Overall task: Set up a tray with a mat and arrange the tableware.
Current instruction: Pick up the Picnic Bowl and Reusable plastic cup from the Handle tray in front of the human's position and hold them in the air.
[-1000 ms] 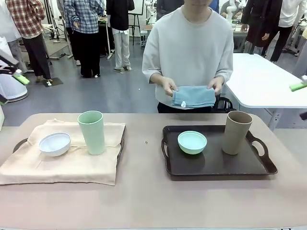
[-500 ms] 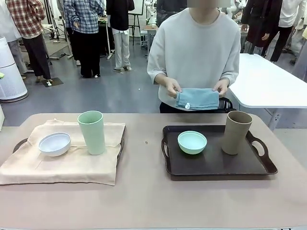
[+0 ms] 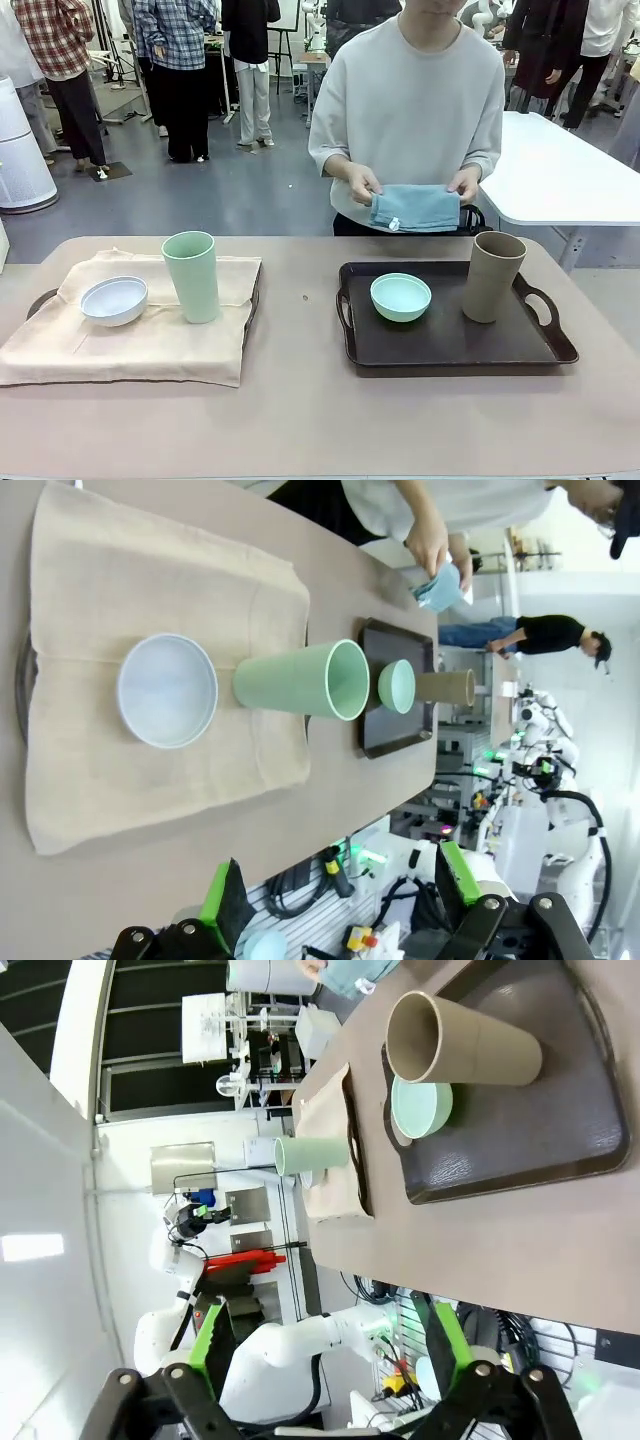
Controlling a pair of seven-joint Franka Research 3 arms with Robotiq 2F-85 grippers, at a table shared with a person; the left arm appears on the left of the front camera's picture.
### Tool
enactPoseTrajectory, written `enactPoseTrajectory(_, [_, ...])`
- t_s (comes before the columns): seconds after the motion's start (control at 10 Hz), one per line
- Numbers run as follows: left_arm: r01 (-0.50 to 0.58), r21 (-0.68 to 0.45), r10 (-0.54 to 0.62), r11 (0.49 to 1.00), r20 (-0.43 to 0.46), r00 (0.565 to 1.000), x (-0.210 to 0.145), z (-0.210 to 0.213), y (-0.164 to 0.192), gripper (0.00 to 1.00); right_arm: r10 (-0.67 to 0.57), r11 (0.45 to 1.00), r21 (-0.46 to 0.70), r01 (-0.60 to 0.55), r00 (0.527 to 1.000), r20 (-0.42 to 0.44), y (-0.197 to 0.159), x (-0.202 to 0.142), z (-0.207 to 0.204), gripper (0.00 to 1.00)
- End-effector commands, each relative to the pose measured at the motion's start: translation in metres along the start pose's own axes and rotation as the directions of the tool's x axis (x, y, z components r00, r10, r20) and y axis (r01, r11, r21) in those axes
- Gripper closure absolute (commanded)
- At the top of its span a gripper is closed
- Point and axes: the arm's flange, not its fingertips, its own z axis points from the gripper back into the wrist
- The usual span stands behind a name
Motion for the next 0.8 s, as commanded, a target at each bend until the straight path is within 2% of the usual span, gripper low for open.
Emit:
enactPoseTrajectory(0.0, [-0.004,-0.036,0.004,0.999,0.01,1.0,0.0,0.012,0.017,0.0,0.018,0.999,0.027,-0.018,1.0,-0.001,-0.004,0.005,-0.002,0.0])
enactPoseTrajectory(0.1, [0.047,-0.006,-0.047,0.999,-0.015,0.999,-0.003,0.01,0.018,0.0,0.005,1.0,0.024,-0.005,1.0,-0.007,-0.003,0.005,-0.005,0.0])
enactPoseTrajectory(0.2, [-0.015,-0.007,0.015,1.0,0.007,1.0,-0.001,0.006,0.007,0.0,0.003,1.0,0.002,-0.003,1.0,-0.006,0.001,0.002,-0.004,0.0])
enactPoseTrajectory(0.7, [-0.015,-0.007,0.015,1.0,0.007,1.0,-0.001,0.006,0.007,0.0,0.003,1.0,0.002,-0.003,1.0,-0.006,0.001,0.002,-0.004,0.0])
